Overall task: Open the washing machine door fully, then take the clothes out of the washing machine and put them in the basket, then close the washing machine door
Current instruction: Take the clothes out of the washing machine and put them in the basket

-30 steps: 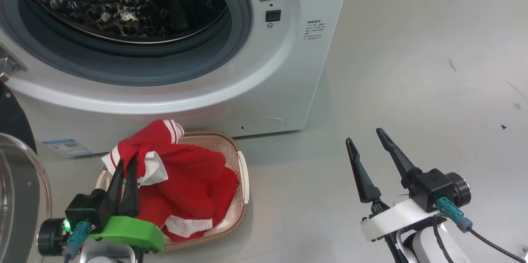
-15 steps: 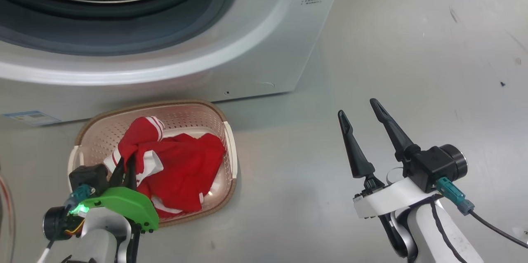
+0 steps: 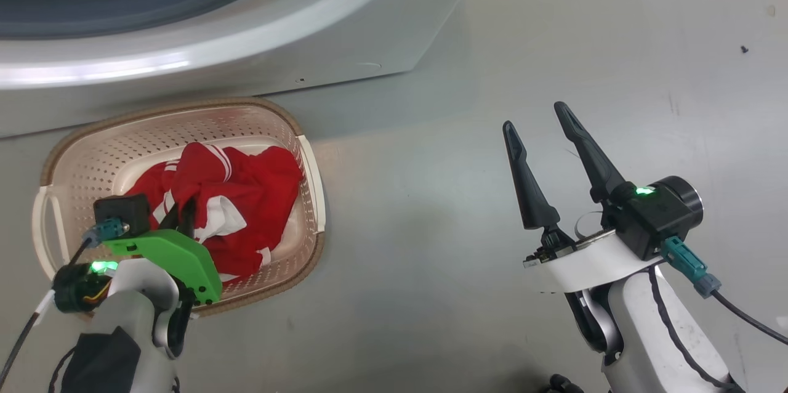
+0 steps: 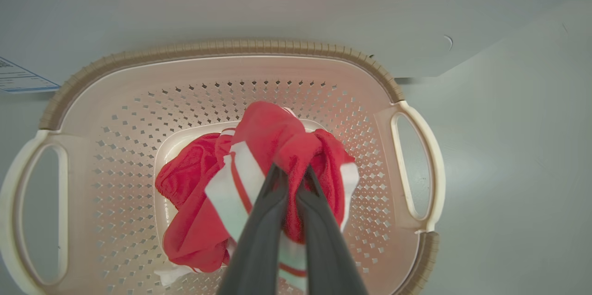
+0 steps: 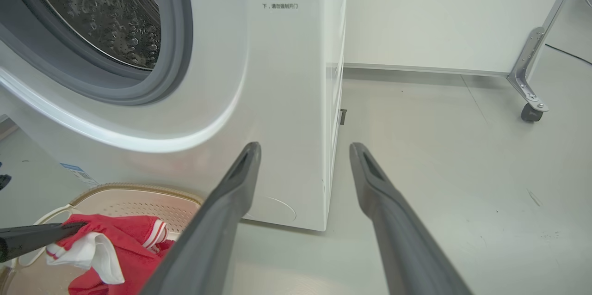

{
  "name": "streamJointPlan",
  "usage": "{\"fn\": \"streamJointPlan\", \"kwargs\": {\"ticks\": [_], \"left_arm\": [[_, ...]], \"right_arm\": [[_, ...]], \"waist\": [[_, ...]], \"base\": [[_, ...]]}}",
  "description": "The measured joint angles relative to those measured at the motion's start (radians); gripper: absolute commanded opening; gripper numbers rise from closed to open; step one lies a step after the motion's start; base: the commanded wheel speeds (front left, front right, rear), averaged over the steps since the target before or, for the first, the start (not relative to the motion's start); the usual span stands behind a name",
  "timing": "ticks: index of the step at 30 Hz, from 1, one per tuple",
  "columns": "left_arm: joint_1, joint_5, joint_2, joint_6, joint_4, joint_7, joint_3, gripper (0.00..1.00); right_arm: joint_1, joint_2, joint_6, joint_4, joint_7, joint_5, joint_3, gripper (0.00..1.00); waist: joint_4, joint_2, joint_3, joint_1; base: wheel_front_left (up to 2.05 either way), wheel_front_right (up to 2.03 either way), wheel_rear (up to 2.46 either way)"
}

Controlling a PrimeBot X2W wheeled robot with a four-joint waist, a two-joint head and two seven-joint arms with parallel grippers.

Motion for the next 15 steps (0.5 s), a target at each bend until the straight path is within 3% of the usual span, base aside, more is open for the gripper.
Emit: {"fn": "streamJointPlan", "kwargs": {"ticks": [15], "left_arm": [[-0.134, -0.013, 0.031, -0.056, 0.184, 0.029, 0.014, 0.00]], "right_arm": [[-0.057, 0.005, 0.000, 0.003, 0.000, 0.000, 0.001, 1.00]], "waist": [[-0.036, 0.0000, 0.102, 0.0000]], "base": [[0.00, 0.00, 0.00]]}}
